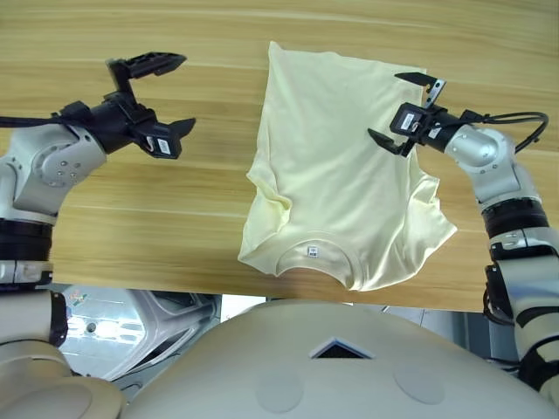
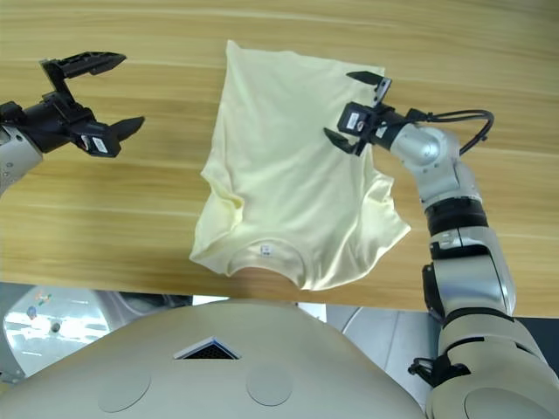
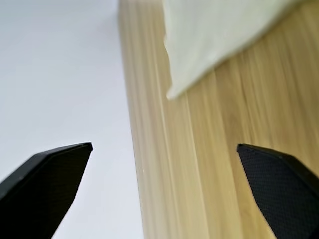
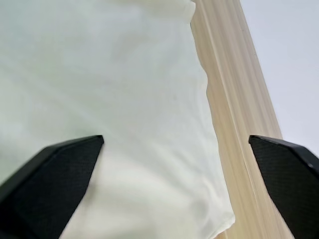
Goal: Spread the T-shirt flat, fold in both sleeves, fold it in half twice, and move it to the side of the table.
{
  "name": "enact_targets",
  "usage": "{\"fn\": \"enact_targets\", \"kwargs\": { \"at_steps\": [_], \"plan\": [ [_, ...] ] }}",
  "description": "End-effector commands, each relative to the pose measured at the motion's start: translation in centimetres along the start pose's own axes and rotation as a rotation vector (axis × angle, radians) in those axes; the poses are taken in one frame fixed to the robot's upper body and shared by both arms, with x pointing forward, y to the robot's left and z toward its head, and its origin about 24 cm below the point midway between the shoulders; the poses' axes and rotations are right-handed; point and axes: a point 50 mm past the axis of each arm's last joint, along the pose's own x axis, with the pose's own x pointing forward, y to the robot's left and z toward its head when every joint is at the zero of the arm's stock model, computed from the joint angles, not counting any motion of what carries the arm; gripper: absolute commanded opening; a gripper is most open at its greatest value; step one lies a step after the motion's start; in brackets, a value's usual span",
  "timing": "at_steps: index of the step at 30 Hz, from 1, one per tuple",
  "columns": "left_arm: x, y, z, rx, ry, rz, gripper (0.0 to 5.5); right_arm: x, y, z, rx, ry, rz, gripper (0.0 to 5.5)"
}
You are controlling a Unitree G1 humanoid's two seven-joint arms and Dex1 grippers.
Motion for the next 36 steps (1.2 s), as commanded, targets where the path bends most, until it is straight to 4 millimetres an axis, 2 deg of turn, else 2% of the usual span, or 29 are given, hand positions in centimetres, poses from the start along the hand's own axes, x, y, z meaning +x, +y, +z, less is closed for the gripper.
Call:
{"fn": "enact_targets", "kwargs": {
  "at_steps": [1,7,10,17,24,36],
  "plan": [
    [1.6,-3.5,0.8,-0.008,-0.052,-0.129,5.39,0.1,-0.5,0.4,-0.018,-0.010,0.006,5.40],
    [2.9,-6.2,3.2,-0.040,-0.172,-0.213,5.39,-0.1,-0.5,0.3,-0.018,-0.006,0.009,5.40],
    [3.1,-6.7,4.1,-0.044,-0.211,-0.224,5.39,-0.1,-0.4,0.2,-0.015,-0.007,0.011,5.40],
    [3.6,-6.3,6.0,-0.054,-0.292,-0.191,5.39,-0.1,-0.2,0.3,-0.010,-0.009,0.014,5.40],
    [4.0,-4.5,7.9,-0.076,-0.381,-0.083,5.39,0.1,0.0,0.4,-0.003,-0.014,0.015,5.40],
    [4.2,-3.6,6.8,-0.009,-0.315,-0.045,5.39,0.0,0.2,0.3,0.004,-0.011,0.016,5.40]
  ]
}}
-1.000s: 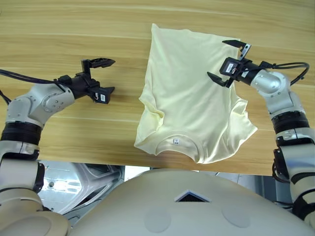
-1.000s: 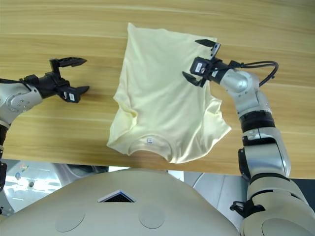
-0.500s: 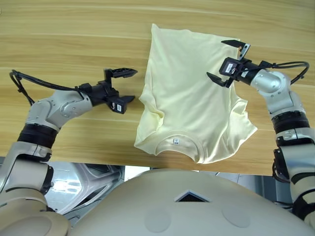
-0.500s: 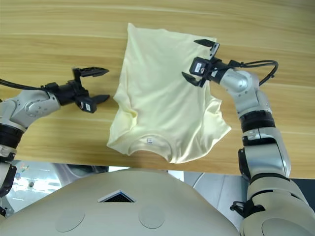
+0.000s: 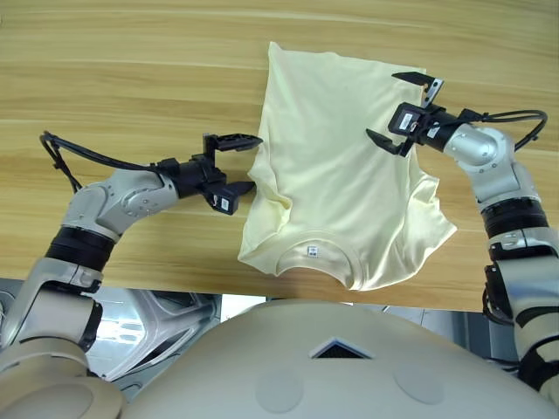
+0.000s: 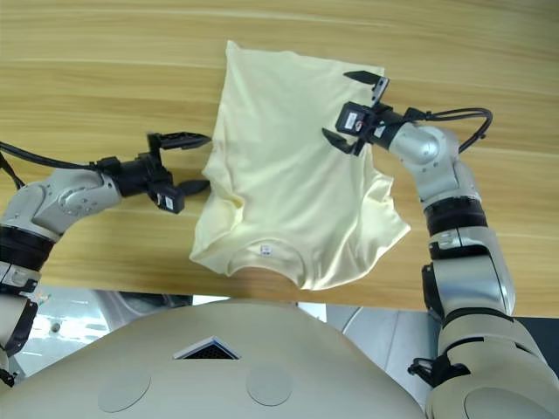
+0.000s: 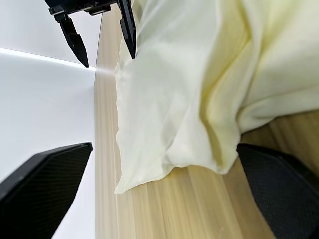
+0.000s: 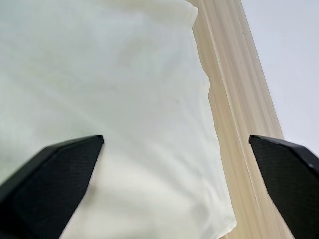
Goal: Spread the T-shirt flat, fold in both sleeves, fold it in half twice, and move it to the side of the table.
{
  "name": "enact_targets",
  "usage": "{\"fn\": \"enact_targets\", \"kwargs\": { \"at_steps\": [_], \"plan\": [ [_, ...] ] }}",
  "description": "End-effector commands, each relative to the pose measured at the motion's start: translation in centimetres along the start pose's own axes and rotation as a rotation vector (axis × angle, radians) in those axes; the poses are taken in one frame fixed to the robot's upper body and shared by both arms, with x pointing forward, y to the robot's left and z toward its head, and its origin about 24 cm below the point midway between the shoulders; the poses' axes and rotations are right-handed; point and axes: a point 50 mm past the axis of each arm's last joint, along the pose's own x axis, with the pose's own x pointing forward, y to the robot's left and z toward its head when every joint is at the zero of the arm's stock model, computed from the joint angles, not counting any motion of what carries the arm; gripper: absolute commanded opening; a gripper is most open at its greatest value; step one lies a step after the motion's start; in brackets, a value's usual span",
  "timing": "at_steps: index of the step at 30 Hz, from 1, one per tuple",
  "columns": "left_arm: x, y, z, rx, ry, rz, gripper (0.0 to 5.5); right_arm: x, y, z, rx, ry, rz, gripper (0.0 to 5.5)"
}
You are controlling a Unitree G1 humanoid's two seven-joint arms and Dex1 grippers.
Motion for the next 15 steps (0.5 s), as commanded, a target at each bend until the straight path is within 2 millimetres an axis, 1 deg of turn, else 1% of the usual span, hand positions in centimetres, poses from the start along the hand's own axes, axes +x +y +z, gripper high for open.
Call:
{"fn": "enact_targets", "kwargs": {
  "at_steps": [1,3,7,11,15],
  "plan": [
    [-0.3,0.4,-0.8,0.039,0.044,-0.008,5.39,0.0,0.1,0.0,0.008,-0.003,0.001,5.40],
    [-0.2,0.6,-1.0,0.053,0.057,-0.003,5.39,-0.1,0.1,0.0,0.009,-0.003,0.001,5.40],
    [0.0,0.9,-0.7,0.057,0.043,0.024,5.39,-0.1,0.1,-0.1,0.010,0.000,-0.002,5.40],
    [0.4,2.0,-0.2,0.067,0.008,0.123,5.39,-0.1,0.1,-0.1,0.013,0.001,-0.007,5.40],
    [0.7,2.4,0.5,0.065,-0.033,0.171,5.39,-0.1,0.0,-0.1,0.016,0.000,-0.011,5.40]
  ]
}}
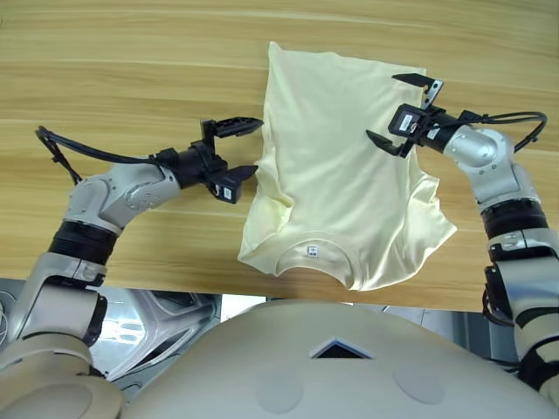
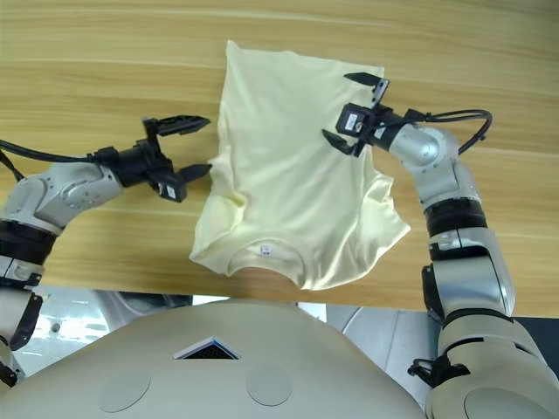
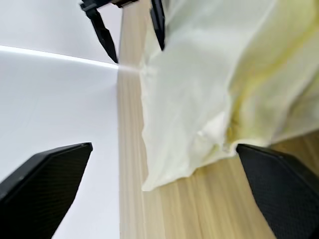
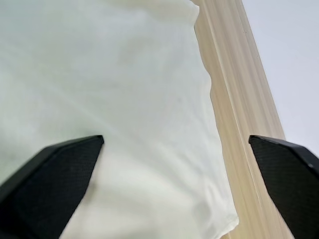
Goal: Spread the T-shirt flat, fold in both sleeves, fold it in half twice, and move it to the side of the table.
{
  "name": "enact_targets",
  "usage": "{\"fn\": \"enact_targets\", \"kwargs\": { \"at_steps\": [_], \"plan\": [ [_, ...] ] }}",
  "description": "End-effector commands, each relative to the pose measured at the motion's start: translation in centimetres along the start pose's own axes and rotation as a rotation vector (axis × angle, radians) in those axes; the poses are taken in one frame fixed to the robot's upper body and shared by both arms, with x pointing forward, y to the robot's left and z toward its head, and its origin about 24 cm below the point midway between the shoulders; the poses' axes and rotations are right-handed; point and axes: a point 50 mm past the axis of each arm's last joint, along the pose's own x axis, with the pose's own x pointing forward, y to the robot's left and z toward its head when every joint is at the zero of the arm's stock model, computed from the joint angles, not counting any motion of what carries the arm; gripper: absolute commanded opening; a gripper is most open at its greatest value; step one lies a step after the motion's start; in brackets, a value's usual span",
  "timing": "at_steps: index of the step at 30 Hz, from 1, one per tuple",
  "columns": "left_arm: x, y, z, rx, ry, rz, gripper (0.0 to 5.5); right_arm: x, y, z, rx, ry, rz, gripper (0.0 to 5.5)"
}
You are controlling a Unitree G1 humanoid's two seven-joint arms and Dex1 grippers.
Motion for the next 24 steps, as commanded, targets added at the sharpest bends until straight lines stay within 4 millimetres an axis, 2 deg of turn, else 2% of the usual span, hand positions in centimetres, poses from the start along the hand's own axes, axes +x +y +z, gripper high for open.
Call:
{"fn": "enact_targets", "kwargs": {
  "at_steps": [1,8,12,15,17,18,21,24],
  "plan": [
    [0.3,0.9,0.6,0.006,-0.039,0.064,5.39,0.0,-0.1,0.0,0.012,-0.003,-0.013,5.40],
    [0.7,1.5,0.9,0.010,-0.064,0.116,5.39,0.3,-0.1,0.1,0.020,-0.005,-0.015,5.40],
    [2.4,1.0,1.2,-0.027,-0.087,0.143,5.39,0.3,0.0,0.0,0.027,-0.005,-0.021,5.40],
    [3.5,-0.2,2.1,-0.072,-0.122,0.152,5.39,0.1,-0.5,0.0,0.022,-0.008,-0.048,5.40],
    [2.9,0.4,2.5,-0.140,-0.150,0.222,5.39,-1.2,-2.5,0.1,0.016,-0.019,-0.121,5.40],
    [2.1,1.4,2.4,-0.180,-0.157,0.280,5.39,-2.3,-4.0,0.3,0.009,-0.030,-0.177,5.40],
    [-0.8,3.6,0.9,-0.231,-0.109,0.386,5.39,-6.5,-7.8,0.7,-0.060,-0.006,-0.301,5.40],
    [-2.4,3.7,-0.3,-0.251,-0.038,0.404,5.39,-10.7,-8.8,0.4,-0.191,0.134,-0.291,5.40]
  ]
}}
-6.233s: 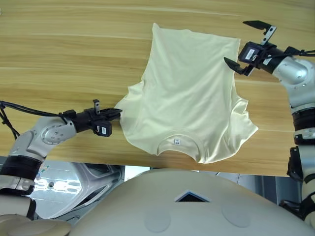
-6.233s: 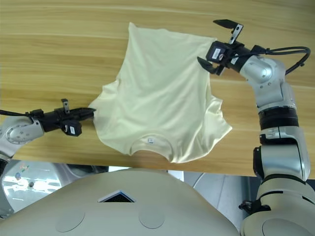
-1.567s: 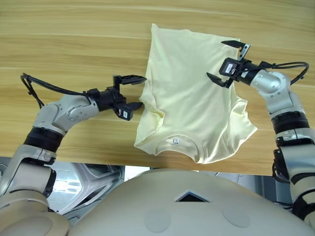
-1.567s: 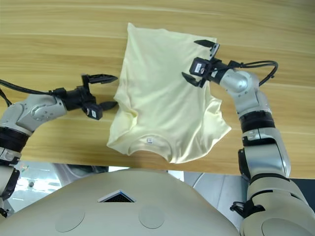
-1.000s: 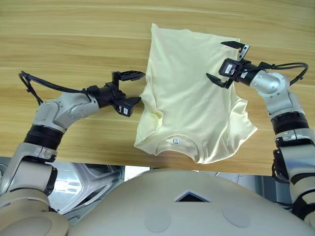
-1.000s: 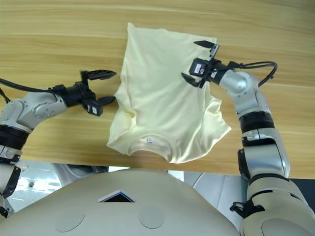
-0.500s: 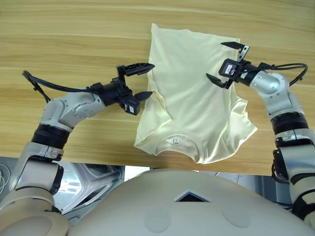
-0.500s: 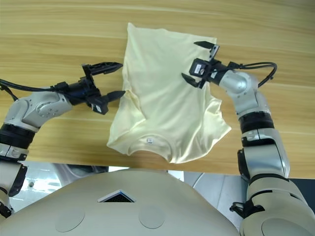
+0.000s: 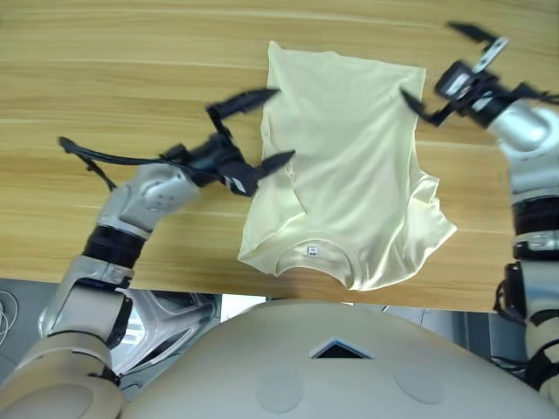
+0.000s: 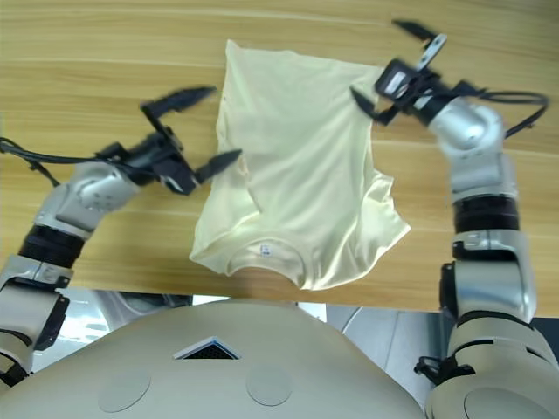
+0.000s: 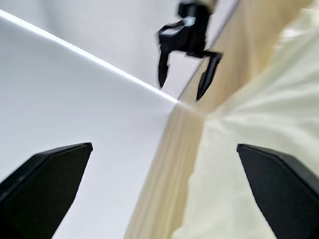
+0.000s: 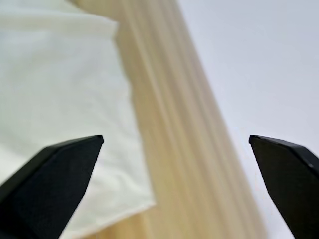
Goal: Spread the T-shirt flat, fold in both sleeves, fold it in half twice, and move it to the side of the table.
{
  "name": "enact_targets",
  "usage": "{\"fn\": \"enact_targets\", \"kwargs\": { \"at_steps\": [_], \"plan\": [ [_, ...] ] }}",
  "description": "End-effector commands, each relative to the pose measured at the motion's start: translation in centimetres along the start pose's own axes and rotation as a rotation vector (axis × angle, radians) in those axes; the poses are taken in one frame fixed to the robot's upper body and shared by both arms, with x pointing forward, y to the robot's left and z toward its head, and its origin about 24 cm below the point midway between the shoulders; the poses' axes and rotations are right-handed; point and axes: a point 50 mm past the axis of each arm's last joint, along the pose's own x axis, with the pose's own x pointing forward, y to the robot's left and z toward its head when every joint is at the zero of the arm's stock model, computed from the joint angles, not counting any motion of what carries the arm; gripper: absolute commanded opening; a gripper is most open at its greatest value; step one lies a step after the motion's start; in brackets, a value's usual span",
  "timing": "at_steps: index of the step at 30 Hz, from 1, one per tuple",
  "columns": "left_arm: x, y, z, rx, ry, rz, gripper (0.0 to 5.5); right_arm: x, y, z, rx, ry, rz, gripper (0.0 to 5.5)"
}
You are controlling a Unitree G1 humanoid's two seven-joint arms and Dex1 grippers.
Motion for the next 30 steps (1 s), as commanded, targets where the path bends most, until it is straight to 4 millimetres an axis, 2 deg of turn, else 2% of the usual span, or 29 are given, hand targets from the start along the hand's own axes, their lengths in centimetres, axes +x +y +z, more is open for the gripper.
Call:
{"fn": "enact_targets", "kwargs": {
  "at_steps": [1,3,6,7,9,12,14,18,22,30],
  "plan": [
    [-1.3,0.5,-0.6,-0.018,0.064,0.008,5.39,-4.1,-1.8,-0.7,-0.147,0.140,0.051,5.40],
    [-1.4,0.4,-0.4,-0.037,0.065,0.025,5.39,-6.2,-1.5,-1.6,-0.255,0.261,0.158,5.40],
    [-2.3,-0.1,-0.5,-0.047,0.105,0.020,5.39,-8.6,1.7,-2.2,-0.338,0.350,0.484,5.40],
    [-2.6,-0.3,-0.6,-0.048,0.122,0.017,5.39,-9.5,3.3,-2.1,-0.344,0.352,0.628,5.40],
    [-3.0,-0.6,-0.7,-0.049,0.141,0.007,5.39,-10.5,5.3,-1.4,-0.326,0.313,0.806,5.40],
    [-3.3,-1.0,-0.7,-0.046,0.155,-0.014,5.39,-11.2,6.8,0.1,-0.284,0.217,0.955,5.40],
    [-3.6,-1.2,-0.6,-0.048,0.164,-0.025,5.39,-11.7,7.2,0.6,-0.260,0.181,1.010,5.40],
    [-4.2,-1.5,-0.3,-0.048,0.177,-0.031,5.39,-13.0,9.6,1.1,-0.216,0.136,1.144,5.40],
    [-4.2,-1.3,0.0,-0.041,0.171,-0.032,5.39,-13.2,11.4,0.9,-0.178,0.123,1.157,5.40],
    [-4.3,-1.5,0.1,-0.026,0.178,-0.039,5.39,-13.1,11.8,-0.2,-0.175,0.177,1.135,5.40]
  ]
}}
